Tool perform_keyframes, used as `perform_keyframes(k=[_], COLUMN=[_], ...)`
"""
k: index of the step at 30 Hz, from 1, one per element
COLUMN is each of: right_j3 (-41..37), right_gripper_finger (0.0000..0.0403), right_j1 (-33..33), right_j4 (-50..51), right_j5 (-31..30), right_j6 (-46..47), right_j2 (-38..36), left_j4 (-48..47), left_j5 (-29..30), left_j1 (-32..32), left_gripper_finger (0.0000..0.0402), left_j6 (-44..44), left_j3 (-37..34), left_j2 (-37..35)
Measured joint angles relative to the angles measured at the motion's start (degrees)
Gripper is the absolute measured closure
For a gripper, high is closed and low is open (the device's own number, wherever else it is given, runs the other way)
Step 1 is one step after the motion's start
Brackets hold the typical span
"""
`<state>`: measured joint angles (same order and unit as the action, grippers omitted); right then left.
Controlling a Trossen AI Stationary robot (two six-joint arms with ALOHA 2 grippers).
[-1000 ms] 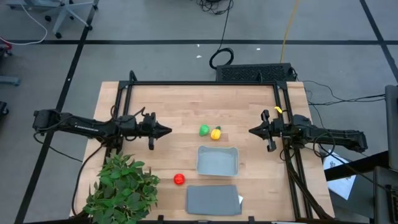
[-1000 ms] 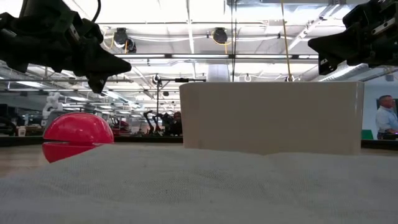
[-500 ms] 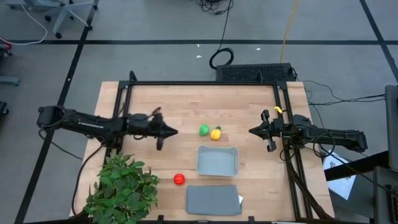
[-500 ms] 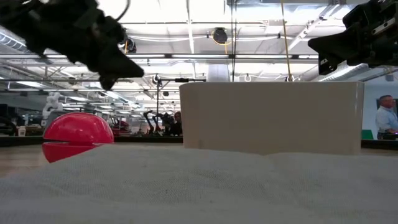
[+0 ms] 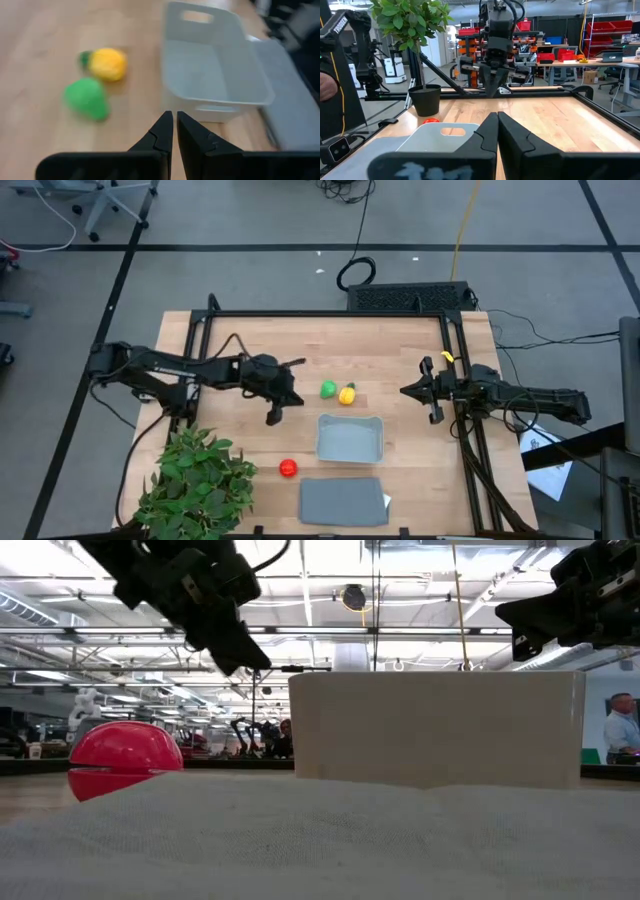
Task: Pick and placing Produce into tupperware
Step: Put the red tomato into the gray bin
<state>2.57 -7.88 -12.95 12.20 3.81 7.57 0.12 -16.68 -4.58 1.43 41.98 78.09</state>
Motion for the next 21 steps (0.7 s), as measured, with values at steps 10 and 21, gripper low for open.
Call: perform_keyframes(k=[10, 21], right_j3=[0.0, 0.0], right_gripper_finger=[0.0403, 0.0403], right_j1=[0.0, 0.0], right_j4=[2.4, 3.1], right_j5=[-0.1, -0.1], right_j6=[0.0, 0.0], right_j2=[0.0, 0.5], left_j4=[-4.5, -5.1], left_j5=[-5.9, 3.0], left_j1=[3.8, 7.3], left_gripper_finger=[0.0376, 0.0376], left_j6=[-2.5, 17.5], left_j3=[7.4, 10.0], left_j2=[9.8, 11.6])
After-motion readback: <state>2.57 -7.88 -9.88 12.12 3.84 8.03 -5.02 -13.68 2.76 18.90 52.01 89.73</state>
